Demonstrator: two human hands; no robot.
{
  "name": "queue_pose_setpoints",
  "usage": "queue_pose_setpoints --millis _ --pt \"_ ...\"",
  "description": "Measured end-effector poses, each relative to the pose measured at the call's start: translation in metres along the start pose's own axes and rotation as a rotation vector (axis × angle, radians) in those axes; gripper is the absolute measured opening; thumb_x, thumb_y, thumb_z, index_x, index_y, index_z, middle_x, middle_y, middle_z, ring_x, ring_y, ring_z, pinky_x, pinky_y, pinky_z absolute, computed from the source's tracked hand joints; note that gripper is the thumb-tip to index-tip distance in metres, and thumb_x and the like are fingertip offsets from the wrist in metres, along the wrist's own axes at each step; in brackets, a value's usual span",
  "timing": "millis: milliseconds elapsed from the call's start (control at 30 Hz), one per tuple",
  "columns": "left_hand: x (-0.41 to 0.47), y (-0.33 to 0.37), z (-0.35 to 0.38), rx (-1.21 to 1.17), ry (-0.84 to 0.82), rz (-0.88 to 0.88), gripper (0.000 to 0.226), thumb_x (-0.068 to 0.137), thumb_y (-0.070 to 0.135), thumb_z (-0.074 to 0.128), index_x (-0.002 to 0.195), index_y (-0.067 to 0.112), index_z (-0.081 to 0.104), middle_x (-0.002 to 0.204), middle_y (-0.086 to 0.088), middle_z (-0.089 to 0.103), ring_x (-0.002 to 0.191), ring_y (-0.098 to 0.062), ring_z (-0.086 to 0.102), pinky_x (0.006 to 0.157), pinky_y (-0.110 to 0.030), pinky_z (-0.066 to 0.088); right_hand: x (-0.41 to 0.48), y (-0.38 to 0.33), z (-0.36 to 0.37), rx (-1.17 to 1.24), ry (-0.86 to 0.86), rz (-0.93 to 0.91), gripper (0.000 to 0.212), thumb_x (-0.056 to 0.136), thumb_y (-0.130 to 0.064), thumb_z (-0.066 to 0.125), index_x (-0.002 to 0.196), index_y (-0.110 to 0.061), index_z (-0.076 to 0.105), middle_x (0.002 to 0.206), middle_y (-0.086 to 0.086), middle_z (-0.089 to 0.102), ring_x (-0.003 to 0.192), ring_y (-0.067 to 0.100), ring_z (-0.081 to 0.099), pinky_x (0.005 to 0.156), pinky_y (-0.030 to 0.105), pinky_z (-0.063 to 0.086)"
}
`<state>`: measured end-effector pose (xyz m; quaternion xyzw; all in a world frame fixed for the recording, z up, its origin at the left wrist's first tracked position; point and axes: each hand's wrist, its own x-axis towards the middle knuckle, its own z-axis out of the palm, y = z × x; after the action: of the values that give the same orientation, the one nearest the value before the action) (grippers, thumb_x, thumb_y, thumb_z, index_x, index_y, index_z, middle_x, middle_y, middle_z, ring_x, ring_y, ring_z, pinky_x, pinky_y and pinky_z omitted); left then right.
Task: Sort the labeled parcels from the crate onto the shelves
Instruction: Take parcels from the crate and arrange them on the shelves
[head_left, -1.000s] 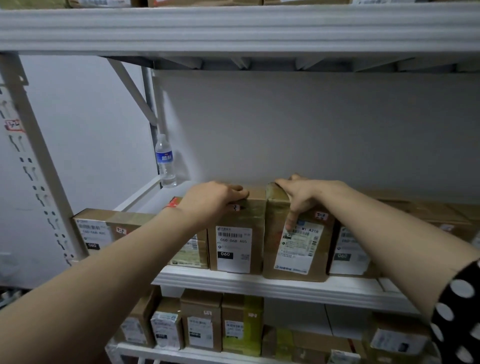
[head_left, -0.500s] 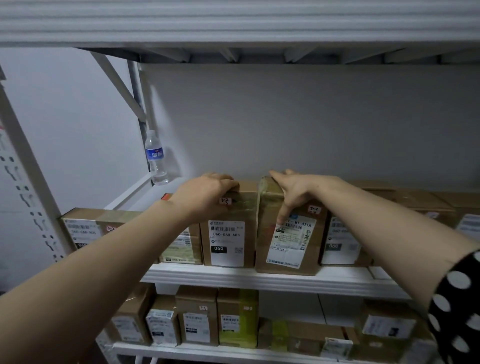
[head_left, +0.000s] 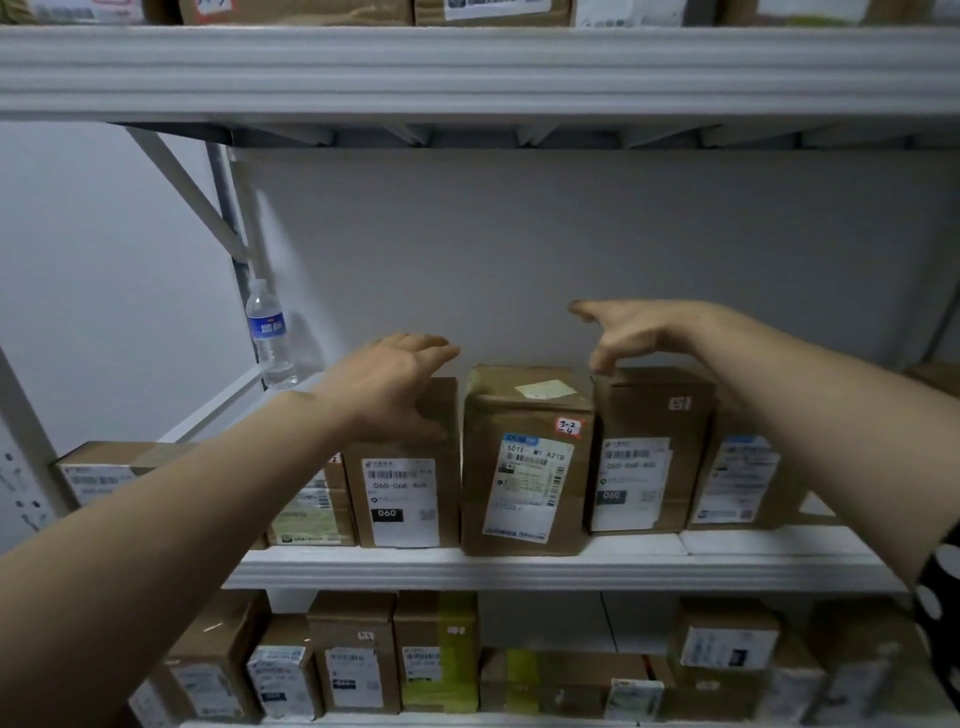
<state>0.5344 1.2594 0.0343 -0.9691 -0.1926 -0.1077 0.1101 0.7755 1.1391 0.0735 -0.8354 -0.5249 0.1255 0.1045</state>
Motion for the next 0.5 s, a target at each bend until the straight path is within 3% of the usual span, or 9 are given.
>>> queue_pose_setpoints --millis 200,333,500 --pt "0.024 0.045 0.000 0.018 0.028 0.079 0.075 0.085 0.044 0.064 0.148 0.028 0.026 0.154 0.005 0.029 0.139 -0.017 0.029 0.111 -0.031 0.027 -0.017 0.033 0.013 -0.209 -0.041 0.103 0.100 0.075 -0.024 0.079 0.152 -0.015 0.015 0.157 0.005 0.022 0.142 0.024 0.025 0.111 0.033 0.028" --pt "0.037 0.073 0.011 0.007 -0.001 0.061 0.068 0.088 0.037 0.064 0.147 0.028 0.032 0.151 0.004 0.036 0.136 -0.018 0.036 0.109 -0.035 0.037 -0.013 0.048 0.017 -0.167 -0.064 0.031 0.059 0.078 -0.016 0.076 0.131 -0.017 0.050 0.133 0.005 0.054 0.120 0.023 0.051 0.099 0.037 0.042" --pt "0.041 0.091 0.021 0.023 -0.106 -0.018 0.057 0.087 0.030 0.063 0.139 0.023 0.040 0.129 -0.001 0.057 0.113 -0.022 0.055 0.091 -0.038 0.051 -0.018 0.054 0.019 -0.119 -0.095 -0.083 0.047 0.080 -0.022 0.075 0.121 -0.021 0.054 0.125 0.001 0.059 0.111 0.021 0.055 0.099 0.040 0.044"
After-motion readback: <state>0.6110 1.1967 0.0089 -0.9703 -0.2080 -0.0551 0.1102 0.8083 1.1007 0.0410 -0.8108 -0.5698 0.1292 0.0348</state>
